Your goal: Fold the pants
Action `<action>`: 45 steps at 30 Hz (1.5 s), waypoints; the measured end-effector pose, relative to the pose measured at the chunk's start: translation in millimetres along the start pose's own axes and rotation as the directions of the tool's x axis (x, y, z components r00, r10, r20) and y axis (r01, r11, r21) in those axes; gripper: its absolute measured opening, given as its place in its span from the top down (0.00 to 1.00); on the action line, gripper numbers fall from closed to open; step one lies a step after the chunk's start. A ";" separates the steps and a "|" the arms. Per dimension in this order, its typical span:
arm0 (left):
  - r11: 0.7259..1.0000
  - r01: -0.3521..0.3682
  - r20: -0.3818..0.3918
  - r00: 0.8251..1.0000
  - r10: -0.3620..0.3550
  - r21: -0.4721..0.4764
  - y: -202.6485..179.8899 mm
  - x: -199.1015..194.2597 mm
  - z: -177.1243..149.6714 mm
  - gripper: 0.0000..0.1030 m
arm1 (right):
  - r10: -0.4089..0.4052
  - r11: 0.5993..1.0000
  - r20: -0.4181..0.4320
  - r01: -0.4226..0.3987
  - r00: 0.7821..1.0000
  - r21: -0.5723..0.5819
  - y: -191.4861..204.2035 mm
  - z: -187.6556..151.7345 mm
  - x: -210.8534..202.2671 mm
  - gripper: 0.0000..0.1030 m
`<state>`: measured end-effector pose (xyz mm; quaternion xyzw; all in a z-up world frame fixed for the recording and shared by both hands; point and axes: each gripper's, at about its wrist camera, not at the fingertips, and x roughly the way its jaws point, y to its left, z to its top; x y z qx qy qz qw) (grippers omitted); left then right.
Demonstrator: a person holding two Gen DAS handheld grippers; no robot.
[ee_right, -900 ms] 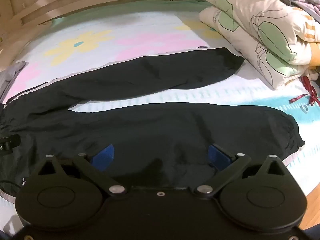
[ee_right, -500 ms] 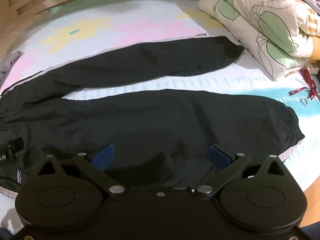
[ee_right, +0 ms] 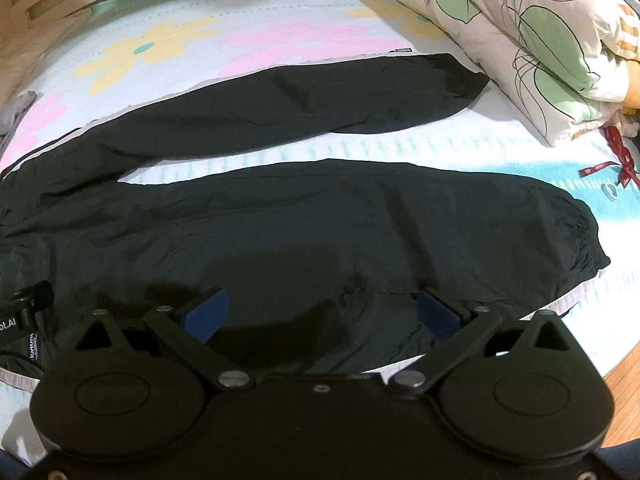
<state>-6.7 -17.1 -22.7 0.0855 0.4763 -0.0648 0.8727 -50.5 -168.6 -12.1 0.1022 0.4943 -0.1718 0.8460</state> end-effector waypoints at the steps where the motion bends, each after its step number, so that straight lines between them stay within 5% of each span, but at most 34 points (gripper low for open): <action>1: 1.000 0.001 -0.001 1.000 -0.001 0.000 0.1 0.0 0.2 0.12 | 0.000 1.000 -0.001 0.000 1.000 0.000 0.3 -0.1 0.3 0.02; 45: 1.000 0.008 -0.007 1.000 -0.008 0.014 -1.8 1.0 -0.2 0.12 | 0.000 1.000 -0.014 0.000 1.000 -0.008 0.4 -1.3 3.2 0.02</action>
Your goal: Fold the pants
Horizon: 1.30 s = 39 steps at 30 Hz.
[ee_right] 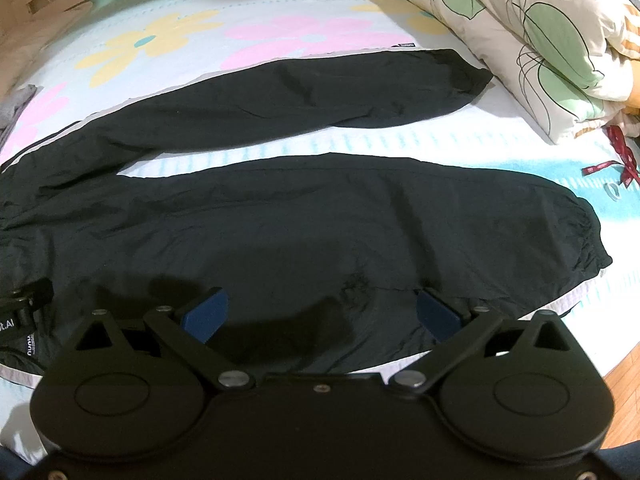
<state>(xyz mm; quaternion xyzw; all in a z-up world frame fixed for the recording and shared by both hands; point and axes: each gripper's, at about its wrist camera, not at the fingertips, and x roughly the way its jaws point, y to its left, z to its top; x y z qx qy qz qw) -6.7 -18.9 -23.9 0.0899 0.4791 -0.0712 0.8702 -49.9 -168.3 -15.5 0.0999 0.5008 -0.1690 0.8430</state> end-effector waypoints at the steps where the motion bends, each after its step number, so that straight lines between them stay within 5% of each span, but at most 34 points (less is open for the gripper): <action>1: 1.000 0.000 -0.001 1.000 0.000 0.000 -0.1 0.2 -0.2 0.12 | 0.000 1.000 -0.001 0.000 1.000 0.000 -0.1 0.0 0.0 0.02; 39: 1.000 -0.001 0.004 1.000 0.001 0.005 2.9 -0.9 -2.3 0.12 | 0.035 0.999 0.010 -0.035 0.999 -0.015 1.3 0.5 -0.6 0.02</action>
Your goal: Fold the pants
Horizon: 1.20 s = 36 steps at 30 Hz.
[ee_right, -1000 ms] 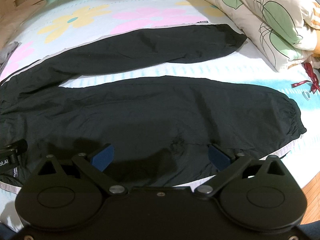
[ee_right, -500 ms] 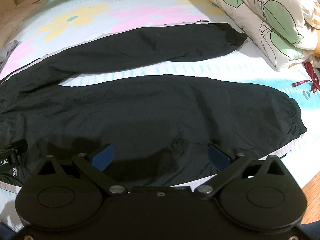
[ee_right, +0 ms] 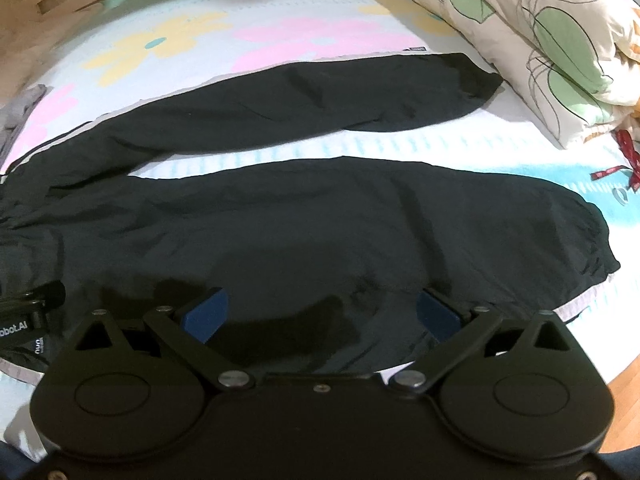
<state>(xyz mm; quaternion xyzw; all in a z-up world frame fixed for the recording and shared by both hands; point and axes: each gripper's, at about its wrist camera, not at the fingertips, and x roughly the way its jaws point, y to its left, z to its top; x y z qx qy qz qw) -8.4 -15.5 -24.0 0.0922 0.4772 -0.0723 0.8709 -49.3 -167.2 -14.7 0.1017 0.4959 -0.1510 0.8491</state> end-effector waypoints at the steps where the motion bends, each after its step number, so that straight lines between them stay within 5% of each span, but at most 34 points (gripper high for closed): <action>1: 1.000 0.006 0.002 1.000 -0.006 -0.003 1.3 -1.0 0.6 0.12 | 0.006 1.000 0.000 -0.006 1.000 -0.001 1.7 0.4 -1.0 0.02; 11: 0.996 0.023 0.064 0.998 -0.018 -0.085 17.1 -15.9 13.8 0.12 | 0.050 0.999 0.060 -0.050 0.997 0.001 4.0 -0.2 -10.9 0.03; 14: 0.997 0.018 0.049 0.999 -0.014 -0.078 19.8 -16.4 24.8 0.12 | 0.049 0.999 0.047 -0.050 0.998 0.022 2.2 -2.3 -9.5 0.11; 16: 0.997 -0.001 0.064 0.998 0.007 -0.079 23.0 -19.1 33.7 0.12 | 0.053 0.998 0.021 -0.054 0.998 0.026 1.7 -0.9 -8.0 0.26; 22: 0.997 -0.032 0.091 0.995 0.039 -0.077 33.6 -13.3 75.4 0.12 | -0.038 0.999 0.097 0.040 0.995 -0.019 -4.8 14.0 -9.0 0.28; 26: 0.994 -0.070 0.101 0.992 0.079 -0.088 37.9 -1.9 99.8 0.12 | -0.056 0.996 0.117 0.064 0.992 -0.067 -5.4 43.7 -2.8 0.34; 31: 0.991 -0.091 0.087 0.991 0.100 -0.098 39.6 18.7 108.9 0.12 | 0.031 0.991 0.058 -0.023 0.998 -0.134 -0.3 97.5 23.6 0.36; 36: 0.991 -0.084 0.030 0.996 0.088 -0.103 43.9 36.6 107.2 0.12 | -0.010 0.997 0.053 0.014 0.999 -0.074 13.0 155.3 66.6 0.37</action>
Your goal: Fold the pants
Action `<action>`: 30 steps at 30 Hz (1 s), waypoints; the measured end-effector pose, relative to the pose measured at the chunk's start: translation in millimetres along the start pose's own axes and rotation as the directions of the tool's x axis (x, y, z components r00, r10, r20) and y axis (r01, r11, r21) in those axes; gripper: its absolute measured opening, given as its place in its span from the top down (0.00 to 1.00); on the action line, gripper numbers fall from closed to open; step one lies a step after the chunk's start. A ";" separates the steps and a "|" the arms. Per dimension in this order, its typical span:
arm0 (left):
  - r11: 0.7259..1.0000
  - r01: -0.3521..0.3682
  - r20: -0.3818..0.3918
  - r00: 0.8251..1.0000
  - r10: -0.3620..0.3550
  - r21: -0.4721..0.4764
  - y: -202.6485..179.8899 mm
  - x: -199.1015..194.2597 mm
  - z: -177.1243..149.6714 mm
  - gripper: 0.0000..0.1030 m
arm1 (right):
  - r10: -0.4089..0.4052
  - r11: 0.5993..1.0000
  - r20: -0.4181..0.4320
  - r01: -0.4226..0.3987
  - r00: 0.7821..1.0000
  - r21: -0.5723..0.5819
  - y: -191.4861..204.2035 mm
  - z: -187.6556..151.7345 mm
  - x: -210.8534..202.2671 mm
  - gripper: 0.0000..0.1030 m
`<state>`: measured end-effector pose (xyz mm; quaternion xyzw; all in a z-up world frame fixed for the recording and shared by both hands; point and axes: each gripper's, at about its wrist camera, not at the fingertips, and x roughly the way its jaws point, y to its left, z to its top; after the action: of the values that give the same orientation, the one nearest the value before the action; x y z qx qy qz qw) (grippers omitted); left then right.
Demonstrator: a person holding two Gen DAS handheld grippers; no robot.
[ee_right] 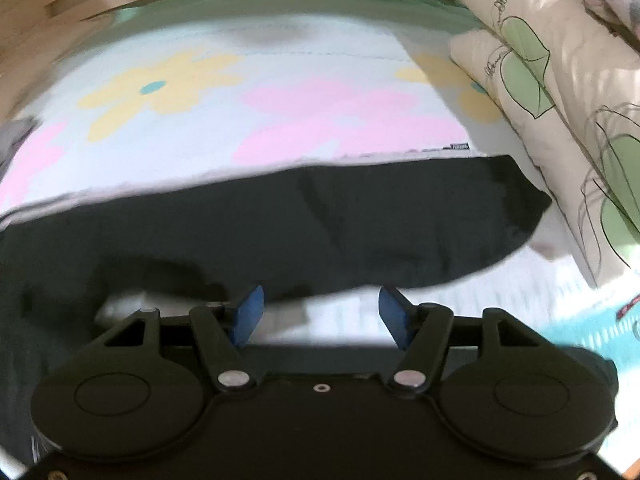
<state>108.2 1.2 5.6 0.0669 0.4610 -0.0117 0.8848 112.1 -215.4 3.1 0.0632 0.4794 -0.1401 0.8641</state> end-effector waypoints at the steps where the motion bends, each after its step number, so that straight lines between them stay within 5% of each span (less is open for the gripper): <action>1: 1.000 -0.004 -0.006 1.000 0.004 0.006 0.3 2.5 -0.4 0.12 | -0.003 1.000 -0.005 0.003 1.000 0.021 -0.4 8.1 8.9 0.42; 6: 1.000 -0.019 -0.013 1.000 0.019 -0.008 7.1 8.3 0.8 0.12 | -0.015 0.981 -0.043 0.023 0.999 0.194 -9.1 55.6 66.5 0.45; 13: 1.000 -0.014 -0.029 0.999 0.014 -0.006 10.1 11.4 0.4 0.13 | -0.043 0.902 -0.086 0.076 0.995 0.426 -17.2 97.0 125.7 0.42; 18: 1.000 -0.008 -0.037 0.999 0.007 -0.020 11.6 12.7 0.8 0.12 | -0.115 0.882 -0.130 0.161 0.985 0.442 -5.7 108.7 152.0 0.42; 26: 1.000 -0.012 -0.034 0.999 0.011 -0.004 10.1 14.4 -1.0 0.12 | -0.108 0.862 -0.191 0.188 0.976 0.471 -7.2 108.7 169.9 0.42; 27: 1.000 -0.012 -0.033 0.999 0.012 -0.003 9.8 14.1 -1.0 0.12 | -0.105 0.865 -0.189 0.184 0.976 0.467 -8.6 108.0 168.6 0.47; 30: 1.000 -0.012 -0.024 1.000 0.012 0.005 9.4 13.2 -1.2 0.12 | -0.089 0.877 -0.210 0.177 0.974 0.448 -13.2 104.8 161.7 0.83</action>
<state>115.6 11.2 -4.8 0.0718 0.4710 -0.0066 0.8792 274.1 -282.9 -77.6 0.2471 0.5127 -0.3031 0.7643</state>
